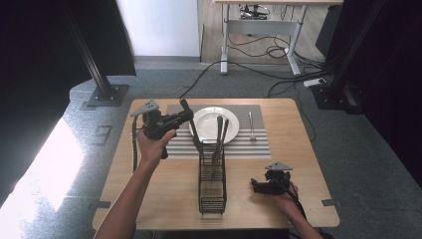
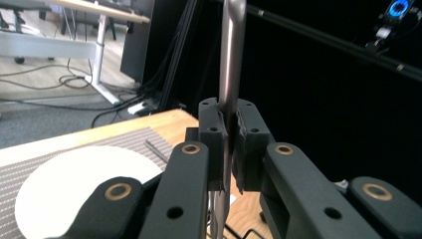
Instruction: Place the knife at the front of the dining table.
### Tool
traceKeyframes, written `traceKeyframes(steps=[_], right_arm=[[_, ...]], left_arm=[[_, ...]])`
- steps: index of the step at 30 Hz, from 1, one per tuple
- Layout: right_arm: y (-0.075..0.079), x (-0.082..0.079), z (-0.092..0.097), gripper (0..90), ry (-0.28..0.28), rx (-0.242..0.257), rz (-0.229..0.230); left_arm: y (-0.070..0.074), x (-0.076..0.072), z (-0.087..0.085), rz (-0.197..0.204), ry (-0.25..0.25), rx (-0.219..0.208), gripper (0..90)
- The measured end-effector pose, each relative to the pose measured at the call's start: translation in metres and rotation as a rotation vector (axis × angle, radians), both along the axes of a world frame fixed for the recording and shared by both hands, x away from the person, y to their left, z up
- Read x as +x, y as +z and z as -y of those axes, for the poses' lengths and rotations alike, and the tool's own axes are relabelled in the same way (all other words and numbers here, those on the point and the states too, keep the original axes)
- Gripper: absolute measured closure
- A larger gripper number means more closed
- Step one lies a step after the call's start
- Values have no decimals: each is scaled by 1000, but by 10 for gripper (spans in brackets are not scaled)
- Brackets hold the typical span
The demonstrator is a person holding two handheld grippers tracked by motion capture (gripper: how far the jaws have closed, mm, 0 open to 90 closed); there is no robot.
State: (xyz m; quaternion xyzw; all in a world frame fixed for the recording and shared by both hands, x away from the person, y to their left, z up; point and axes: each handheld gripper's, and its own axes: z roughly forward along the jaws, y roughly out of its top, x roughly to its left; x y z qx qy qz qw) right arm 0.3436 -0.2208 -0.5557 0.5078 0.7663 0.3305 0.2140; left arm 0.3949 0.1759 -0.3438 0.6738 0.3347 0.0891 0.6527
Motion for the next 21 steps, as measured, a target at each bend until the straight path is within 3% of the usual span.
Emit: traceKeyframes(steps=[8, 15, 21], right_arm=[[0, 0, 0, 46, 1, 0, 0], [0, 0, 0, 46, 1, 0, 0], [0, 0, 0, 46, 1, 0, 0]], left_arm=[[10, -2, -20, 30, 79, -1, 840], [16, -7, -34, 55, 113, -13, 841], [12, -6, -34, 63, 156, 76, 840]])
